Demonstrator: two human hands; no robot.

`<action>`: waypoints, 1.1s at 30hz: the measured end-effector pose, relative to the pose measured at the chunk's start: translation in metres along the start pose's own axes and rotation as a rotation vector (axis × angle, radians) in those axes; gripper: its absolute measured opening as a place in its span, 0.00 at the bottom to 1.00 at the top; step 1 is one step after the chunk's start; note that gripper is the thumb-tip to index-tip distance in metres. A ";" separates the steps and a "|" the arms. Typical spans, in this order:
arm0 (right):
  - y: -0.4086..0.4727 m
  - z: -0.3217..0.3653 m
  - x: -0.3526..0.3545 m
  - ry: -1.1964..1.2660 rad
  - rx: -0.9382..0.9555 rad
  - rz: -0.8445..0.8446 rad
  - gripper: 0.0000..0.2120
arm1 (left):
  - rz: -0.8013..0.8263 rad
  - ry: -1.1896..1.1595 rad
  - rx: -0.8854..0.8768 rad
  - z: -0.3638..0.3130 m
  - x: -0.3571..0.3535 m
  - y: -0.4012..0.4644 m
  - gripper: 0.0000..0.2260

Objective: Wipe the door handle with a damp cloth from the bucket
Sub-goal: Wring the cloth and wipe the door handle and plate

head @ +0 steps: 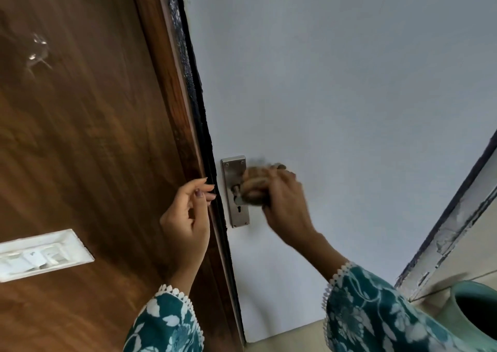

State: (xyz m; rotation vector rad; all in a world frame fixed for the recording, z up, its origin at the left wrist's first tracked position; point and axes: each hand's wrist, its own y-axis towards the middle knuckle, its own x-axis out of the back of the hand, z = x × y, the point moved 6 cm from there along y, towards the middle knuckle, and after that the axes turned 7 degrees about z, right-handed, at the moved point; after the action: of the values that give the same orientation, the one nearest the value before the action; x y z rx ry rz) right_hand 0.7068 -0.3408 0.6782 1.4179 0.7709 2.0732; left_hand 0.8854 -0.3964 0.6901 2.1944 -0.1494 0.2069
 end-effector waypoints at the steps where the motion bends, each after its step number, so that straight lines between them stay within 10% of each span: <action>1: -0.006 0.001 -0.021 -0.114 -0.002 0.097 0.15 | -0.004 0.054 -0.042 -0.001 0.002 0.002 0.09; 14: -0.002 -0.018 -0.047 -0.452 -0.024 0.282 0.22 | -0.043 0.877 -0.278 0.030 -0.003 0.031 0.23; 33: -0.009 -0.061 -0.035 -0.448 0.027 0.123 0.17 | -0.182 0.875 -0.279 0.037 -0.028 0.016 0.24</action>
State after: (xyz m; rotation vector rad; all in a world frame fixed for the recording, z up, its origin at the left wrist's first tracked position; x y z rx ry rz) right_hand 0.6617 -0.3684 0.6314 1.8931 0.5373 1.7325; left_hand 0.8586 -0.4348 0.6753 1.6583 0.4782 0.9482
